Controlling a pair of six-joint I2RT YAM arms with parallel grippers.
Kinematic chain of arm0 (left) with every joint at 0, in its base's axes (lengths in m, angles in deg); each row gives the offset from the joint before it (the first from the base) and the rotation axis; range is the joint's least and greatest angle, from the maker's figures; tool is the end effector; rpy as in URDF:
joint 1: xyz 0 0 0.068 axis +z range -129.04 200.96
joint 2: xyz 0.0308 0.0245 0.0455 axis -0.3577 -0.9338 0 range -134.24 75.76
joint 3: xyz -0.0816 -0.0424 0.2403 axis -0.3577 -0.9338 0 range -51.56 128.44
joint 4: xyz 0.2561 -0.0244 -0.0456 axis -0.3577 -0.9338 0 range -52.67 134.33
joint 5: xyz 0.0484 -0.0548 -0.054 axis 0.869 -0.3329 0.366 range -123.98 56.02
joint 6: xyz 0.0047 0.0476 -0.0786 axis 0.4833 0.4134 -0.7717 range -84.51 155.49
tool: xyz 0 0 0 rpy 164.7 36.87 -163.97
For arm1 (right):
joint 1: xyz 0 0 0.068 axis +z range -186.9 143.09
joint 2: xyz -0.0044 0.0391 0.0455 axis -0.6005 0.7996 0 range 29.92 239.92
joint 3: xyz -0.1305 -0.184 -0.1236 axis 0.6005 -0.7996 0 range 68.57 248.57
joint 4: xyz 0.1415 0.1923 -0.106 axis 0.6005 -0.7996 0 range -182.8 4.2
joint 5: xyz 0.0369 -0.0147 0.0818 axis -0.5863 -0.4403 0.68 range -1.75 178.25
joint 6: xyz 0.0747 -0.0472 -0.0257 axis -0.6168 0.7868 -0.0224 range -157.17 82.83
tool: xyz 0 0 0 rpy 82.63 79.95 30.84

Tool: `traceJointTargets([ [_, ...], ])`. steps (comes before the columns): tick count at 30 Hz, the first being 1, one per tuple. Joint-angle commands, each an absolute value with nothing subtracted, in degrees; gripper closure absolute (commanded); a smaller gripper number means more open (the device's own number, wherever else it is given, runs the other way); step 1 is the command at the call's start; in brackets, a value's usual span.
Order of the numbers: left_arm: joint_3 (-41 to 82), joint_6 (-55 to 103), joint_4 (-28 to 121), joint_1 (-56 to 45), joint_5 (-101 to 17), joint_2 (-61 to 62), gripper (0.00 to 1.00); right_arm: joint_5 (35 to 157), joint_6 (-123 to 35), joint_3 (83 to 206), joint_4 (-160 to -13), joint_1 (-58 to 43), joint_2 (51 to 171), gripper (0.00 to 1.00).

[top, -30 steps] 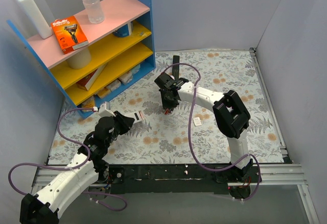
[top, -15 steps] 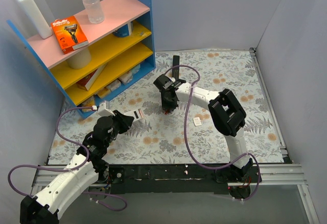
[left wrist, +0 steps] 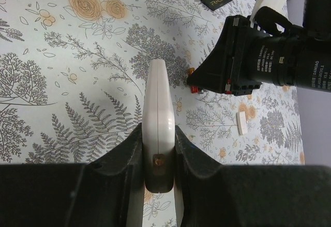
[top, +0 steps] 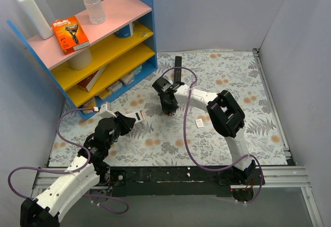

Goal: Load the batteries into the remote control
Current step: Pick up the battery from the center of the board.

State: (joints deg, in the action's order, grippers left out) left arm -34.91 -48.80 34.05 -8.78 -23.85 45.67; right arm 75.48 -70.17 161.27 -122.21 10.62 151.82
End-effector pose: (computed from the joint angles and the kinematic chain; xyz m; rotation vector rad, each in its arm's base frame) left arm 0.1806 -0.0864 0.1768 -1.0967 1.8554 -1.0744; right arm 0.3226 0.3253 0.1161 -0.2738 2.6584 0.1452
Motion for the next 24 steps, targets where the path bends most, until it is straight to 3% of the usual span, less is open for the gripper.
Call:
traceJointTargets([
  [1, -33.36, -47.92, 36.42, -8.75, -23.87, 45.52, 1.0, 75.77, -64.95, 158.85, -125.36, 13.36, 151.48, 0.73],
  [13, -34.68, -49.41, 40.03, -8.75, -26.16, 44.56, 1.0, 76.74, -63.28, 148.2, -121.5, 15.21, 146.82, 0.72],
  [18, -34.77, -50.03, 39.59, -8.75, -26.34, 44.99, 1.0, 75.16, -64.51, 148.89, -119.82, 15.21, 147.6, 0.64],
  [24, -34.33, -50.38, 37.22, -8.66, -25.64, 46.75, 1.0, 71.65, -68.28, 149.95, -120.43, 14.69, 149.09, 0.63],
])
